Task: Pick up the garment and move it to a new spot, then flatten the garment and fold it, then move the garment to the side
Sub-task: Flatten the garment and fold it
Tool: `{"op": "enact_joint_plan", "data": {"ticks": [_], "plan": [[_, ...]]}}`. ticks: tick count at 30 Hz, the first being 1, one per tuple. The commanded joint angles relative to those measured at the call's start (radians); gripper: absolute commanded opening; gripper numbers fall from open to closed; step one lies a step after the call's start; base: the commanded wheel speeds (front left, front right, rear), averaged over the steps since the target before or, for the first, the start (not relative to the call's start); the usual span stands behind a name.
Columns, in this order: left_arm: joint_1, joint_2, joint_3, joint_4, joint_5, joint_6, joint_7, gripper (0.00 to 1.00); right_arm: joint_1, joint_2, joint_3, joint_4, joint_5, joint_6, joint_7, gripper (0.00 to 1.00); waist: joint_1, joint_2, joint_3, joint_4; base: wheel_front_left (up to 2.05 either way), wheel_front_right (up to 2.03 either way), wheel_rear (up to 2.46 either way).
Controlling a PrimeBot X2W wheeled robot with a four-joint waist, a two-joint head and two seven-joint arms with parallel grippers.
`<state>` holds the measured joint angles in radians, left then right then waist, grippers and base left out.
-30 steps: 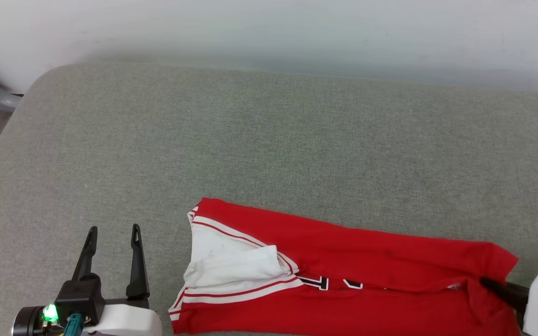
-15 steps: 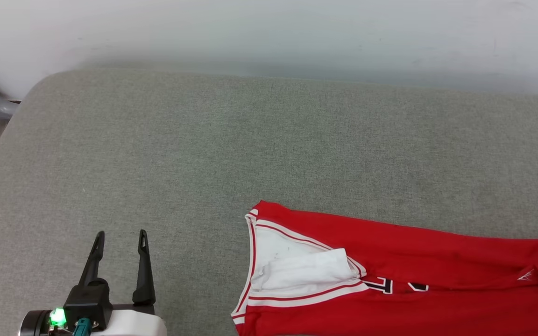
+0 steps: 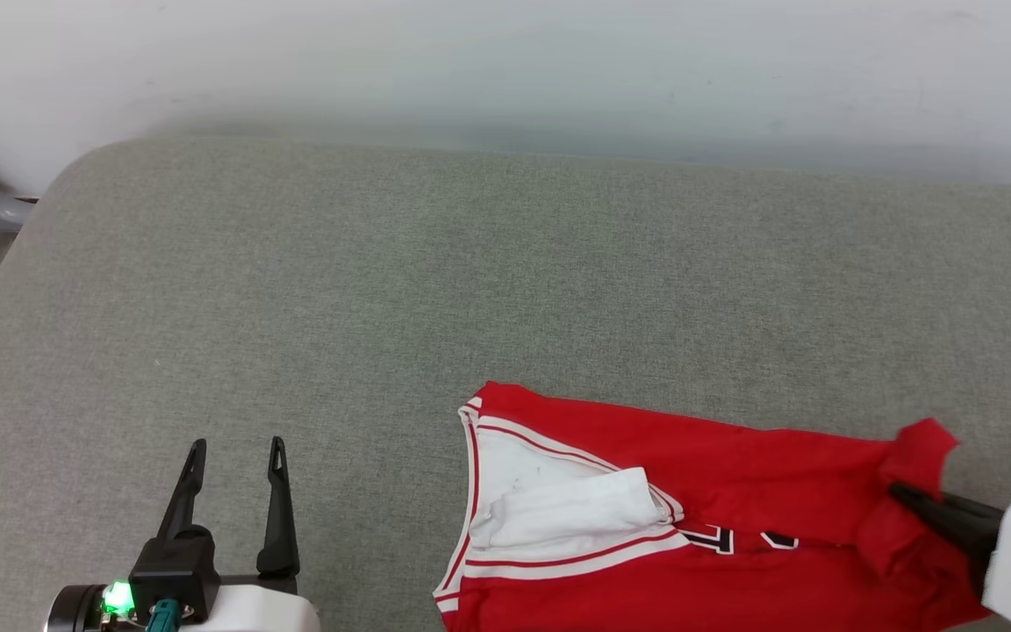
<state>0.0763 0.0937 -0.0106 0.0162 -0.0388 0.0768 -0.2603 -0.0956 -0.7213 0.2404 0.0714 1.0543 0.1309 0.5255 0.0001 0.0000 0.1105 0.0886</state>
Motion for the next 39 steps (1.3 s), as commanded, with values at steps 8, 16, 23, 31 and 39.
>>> {"op": "enact_joint_plan", "data": {"ticks": [8,16,23,31,39], "plan": [[-0.025,-0.012,-0.009,0.01,0.011,-0.015,-0.007,1.0,-0.071,0.088,0.097,-0.126,-0.016,-0.001,0.08,0.0,-0.0001,0.0,0.015,0.026,0.0,0.0,0.0],[-0.049,-0.024,-0.029,0.023,0.013,-0.028,-0.006,1.0,-0.195,0.16,0.217,-0.129,-0.015,-0.001,0.125,0.0,-0.0001,0.0,0.033,0.074,0.0,0.0,0.0],[-0.065,-0.029,-0.036,0.03,0.011,-0.032,-0.006,1.0,-0.309,0.233,0.341,-0.065,-0.034,-0.001,0.124,0.0,-0.0001,0.0,0.052,0.11,0.0,0.0,0.0],[-0.092,-0.035,-0.05,0.037,0.009,-0.041,-0.006,1.0,-0.455,0.328,0.469,0.102,-0.09,-0.001,0.078,0.0,-0.0001,0.0,0.088,0.147,0.0,0.0,0.0],[-0.117,-0.04,-0.062,0.043,-0.001,-0.033,-0.006,1.0,-0.554,0.387,0.562,0.323,-0.147,-0.001,0.051,0.0,-0.0001,0.0,0.129,0.175,0.0,0.0,0.0]]}}
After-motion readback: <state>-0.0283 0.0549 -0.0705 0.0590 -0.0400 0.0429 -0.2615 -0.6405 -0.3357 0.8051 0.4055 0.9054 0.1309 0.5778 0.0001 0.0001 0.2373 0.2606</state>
